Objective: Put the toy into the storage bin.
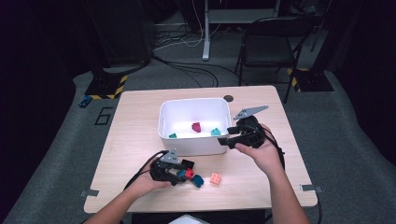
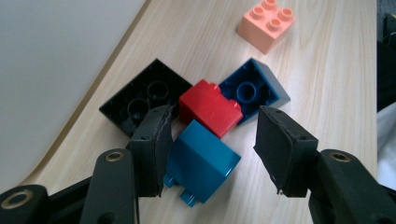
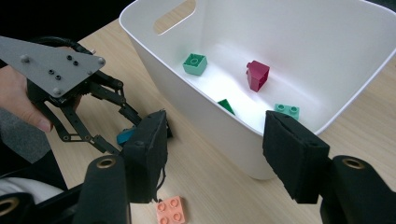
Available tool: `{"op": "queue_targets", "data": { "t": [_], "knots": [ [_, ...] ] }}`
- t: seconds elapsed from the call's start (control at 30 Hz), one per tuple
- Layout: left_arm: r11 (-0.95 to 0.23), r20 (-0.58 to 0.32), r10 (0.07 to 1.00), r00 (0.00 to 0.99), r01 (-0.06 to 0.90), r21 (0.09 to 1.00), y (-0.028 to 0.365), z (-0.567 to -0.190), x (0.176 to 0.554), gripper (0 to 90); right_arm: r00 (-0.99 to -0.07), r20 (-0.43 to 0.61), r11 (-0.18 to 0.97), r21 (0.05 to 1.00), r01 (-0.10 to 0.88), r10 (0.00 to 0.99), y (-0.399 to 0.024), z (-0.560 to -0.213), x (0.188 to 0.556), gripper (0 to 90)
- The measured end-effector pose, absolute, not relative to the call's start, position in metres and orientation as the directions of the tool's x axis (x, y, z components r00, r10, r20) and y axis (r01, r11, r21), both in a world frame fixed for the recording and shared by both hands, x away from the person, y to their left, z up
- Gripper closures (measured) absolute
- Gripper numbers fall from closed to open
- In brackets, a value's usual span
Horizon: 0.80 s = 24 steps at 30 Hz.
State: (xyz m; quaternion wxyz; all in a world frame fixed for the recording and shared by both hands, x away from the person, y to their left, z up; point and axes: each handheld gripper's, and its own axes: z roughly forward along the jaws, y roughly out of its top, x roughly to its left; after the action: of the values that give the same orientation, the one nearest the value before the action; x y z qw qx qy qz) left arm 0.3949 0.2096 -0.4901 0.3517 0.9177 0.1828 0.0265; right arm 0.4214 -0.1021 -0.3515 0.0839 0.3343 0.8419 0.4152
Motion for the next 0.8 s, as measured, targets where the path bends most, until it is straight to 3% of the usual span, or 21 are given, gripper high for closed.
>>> {"op": "queue_targets", "data": {
  "t": [0.33, 0.53, 0.8],
  "knots": [
    [-0.688, -0.081, 0.372, 0.925, 0.333, 0.645, 0.216, -0.502, 0.391, 46.1, -0.761, 0.142, 0.433, 0.75, 0.5, 0.633, -0.101, -0.353, 0.422, 39.5],
    [-0.685, -0.07, 0.385, 0.92, 0.336, 0.647, 0.216, -0.506, 0.391, 53.7, -0.761, 0.142, 0.431, 0.752, 0.499, 0.633, -0.101, -0.353, 0.422, 39.5],
    [-0.695, -0.058, 0.403, 0.913, 0.347, 0.63, 0.216, -0.503, 0.389, 55.8, -0.763, 0.139, 0.433, 0.753, 0.495, 0.632, -0.102, -0.353, 0.422, 39.5]
  ]
}}
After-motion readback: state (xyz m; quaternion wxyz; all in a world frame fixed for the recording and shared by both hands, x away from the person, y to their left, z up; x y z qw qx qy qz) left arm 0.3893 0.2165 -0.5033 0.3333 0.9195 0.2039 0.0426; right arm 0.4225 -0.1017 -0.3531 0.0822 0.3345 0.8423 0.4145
